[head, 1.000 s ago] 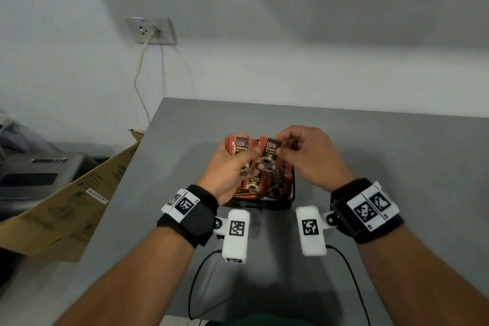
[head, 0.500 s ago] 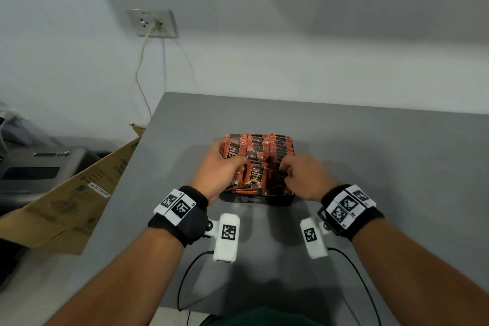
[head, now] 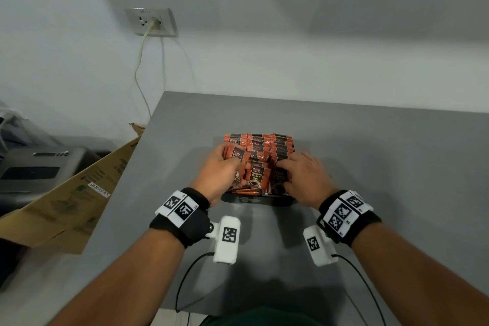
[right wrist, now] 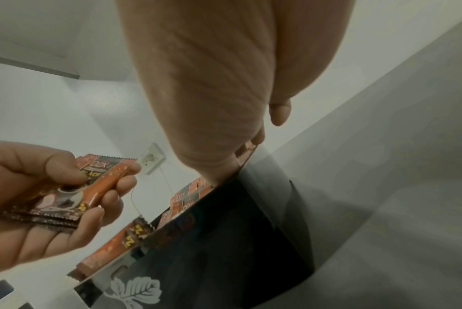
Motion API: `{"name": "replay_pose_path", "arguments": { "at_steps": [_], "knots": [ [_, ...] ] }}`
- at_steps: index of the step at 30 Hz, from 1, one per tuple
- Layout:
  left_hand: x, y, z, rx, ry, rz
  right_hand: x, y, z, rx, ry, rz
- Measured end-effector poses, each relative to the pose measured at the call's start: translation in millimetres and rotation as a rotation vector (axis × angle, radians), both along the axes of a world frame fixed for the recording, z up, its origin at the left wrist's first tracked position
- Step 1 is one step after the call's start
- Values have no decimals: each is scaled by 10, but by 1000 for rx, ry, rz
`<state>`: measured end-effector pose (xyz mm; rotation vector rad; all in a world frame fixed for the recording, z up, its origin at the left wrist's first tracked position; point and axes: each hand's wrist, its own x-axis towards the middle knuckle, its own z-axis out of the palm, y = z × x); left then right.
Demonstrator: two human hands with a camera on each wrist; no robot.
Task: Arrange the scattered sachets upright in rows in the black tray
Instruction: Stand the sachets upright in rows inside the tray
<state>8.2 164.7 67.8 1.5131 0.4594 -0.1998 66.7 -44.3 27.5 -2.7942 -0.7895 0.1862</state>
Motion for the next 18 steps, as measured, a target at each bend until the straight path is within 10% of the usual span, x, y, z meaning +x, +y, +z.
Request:
{"name": "replay_pose_path", "arguments": {
  "at_steps": [8,13,18],
  "knots": [
    [8,-58,-52,93,-106,-26,-26,-84,62,233,39,-73],
    [23,-167,12,38,-173,-90,-93,105,485,664,360,-104],
    [53,-138,68,40,-131,-25,30,91,627,618,301,-147]
  ]
}}
